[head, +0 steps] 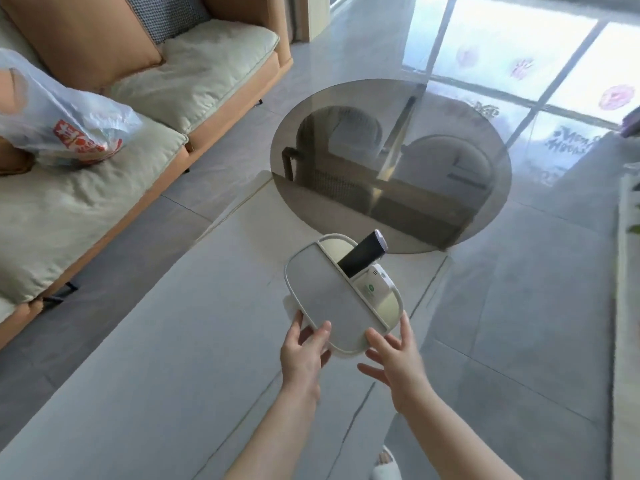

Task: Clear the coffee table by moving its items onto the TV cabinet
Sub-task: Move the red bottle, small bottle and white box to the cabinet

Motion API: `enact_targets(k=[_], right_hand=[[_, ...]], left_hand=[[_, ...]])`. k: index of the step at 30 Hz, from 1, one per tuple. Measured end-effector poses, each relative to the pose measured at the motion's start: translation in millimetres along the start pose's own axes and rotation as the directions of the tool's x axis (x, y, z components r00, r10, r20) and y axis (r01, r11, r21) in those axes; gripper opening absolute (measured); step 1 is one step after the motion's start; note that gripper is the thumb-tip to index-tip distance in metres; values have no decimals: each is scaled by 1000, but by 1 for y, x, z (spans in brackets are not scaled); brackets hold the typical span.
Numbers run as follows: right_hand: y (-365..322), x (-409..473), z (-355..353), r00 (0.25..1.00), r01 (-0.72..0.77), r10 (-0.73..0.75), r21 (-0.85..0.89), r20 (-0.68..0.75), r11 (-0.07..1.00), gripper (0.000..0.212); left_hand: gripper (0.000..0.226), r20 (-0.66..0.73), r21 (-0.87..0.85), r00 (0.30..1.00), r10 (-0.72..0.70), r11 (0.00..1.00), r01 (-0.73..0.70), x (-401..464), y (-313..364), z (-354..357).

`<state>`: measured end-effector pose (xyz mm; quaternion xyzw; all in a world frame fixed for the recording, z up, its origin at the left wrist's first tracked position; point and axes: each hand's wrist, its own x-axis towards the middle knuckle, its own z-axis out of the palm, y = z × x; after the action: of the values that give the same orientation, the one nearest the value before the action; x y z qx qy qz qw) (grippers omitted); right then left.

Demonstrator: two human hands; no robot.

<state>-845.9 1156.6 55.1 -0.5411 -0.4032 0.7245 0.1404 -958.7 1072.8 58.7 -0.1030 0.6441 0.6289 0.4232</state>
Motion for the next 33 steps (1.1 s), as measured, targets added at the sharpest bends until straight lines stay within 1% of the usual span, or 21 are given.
enact_targets(k=[4,10,18,23,27,33], right_hand=[[-8,-58,-40,993,36,-30,58,-111,998,82],[-6,-131,-99,967,84,-28,212,-255,974,82],[18,-237,-190,921,170,-34,323,-388,931,80],[57,-318,-252,890,206,-17,369,-455,906,80],[101,-393,-303,874,217,-19,356,-486,909,76],[170,-507,-372,810,231,37,376,-586,897,73]], left_hand=[[60,110,74,994,-13,997,4,-55,-3,25],[60,263,194,965,-20,980,-33,-127,-17,64],[63,404,321,911,-77,945,-62,-238,-72,105],[68,483,406,865,-135,910,-84,-327,-120,116],[78,530,458,821,-213,886,-65,-407,-163,112],[89,594,557,720,-359,829,-46,-523,-239,102]])
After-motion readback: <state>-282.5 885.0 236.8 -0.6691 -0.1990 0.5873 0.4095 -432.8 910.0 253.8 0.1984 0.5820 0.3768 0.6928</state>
